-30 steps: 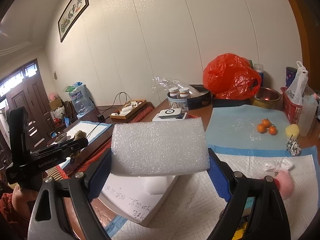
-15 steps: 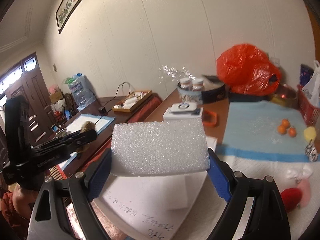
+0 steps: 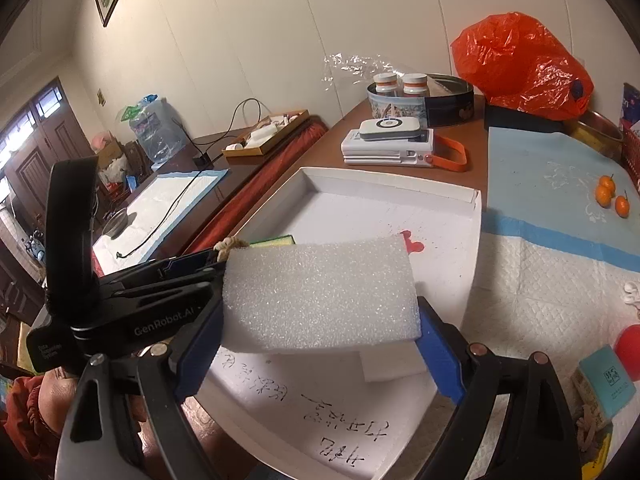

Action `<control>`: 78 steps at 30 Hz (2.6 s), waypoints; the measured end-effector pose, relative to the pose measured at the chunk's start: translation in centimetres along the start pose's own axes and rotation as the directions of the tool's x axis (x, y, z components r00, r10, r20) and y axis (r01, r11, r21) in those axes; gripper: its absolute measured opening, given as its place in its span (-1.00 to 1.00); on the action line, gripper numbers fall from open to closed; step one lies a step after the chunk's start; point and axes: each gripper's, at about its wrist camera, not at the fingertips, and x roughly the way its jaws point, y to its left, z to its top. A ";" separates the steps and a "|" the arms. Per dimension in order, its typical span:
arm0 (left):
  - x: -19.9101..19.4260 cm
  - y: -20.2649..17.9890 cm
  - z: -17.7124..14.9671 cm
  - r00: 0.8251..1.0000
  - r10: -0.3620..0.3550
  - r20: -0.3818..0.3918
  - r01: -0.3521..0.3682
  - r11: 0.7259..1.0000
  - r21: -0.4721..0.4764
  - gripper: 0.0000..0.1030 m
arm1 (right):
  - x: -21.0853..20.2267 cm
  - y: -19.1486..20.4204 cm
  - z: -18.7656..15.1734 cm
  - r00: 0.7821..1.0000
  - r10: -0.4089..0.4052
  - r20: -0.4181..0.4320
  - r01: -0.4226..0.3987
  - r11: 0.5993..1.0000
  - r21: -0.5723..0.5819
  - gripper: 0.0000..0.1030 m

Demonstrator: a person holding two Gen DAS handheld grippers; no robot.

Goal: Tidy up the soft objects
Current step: 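Open the left tool to drop the rope toy while the right tool releases the foam sheet in the tray, then move both tools back over the pad toward the yellow tissue pack and pink plush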

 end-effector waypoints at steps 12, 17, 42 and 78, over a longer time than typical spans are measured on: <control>-1.7 2.5 -0.5 0.993 0.072 0.091 -0.061 0.991 -0.118 1.00 | -0.6 0.2 -0.1 0.999 -0.011 0.038 0.011 1.000 -0.008 1.00; -2.9 2.6 -0.8 0.991 0.073 0.113 -0.059 0.990 -0.126 1.00 | -0.7 0.6 -0.1 0.999 -0.020 0.048 0.021 0.999 -0.029 1.00; -5.2 1.8 -2.9 0.985 0.114 0.127 -0.097 0.986 -0.133 1.00 | -2.8 0.7 -1.3 0.995 0.008 0.096 -0.006 1.000 -0.016 1.00; -4.8 -15.2 -7.2 0.995 -0.054 0.080 0.056 0.998 -0.031 1.00 | -13.2 -10.3 -4.3 0.952 -0.008 0.306 -0.019 0.996 0.087 1.00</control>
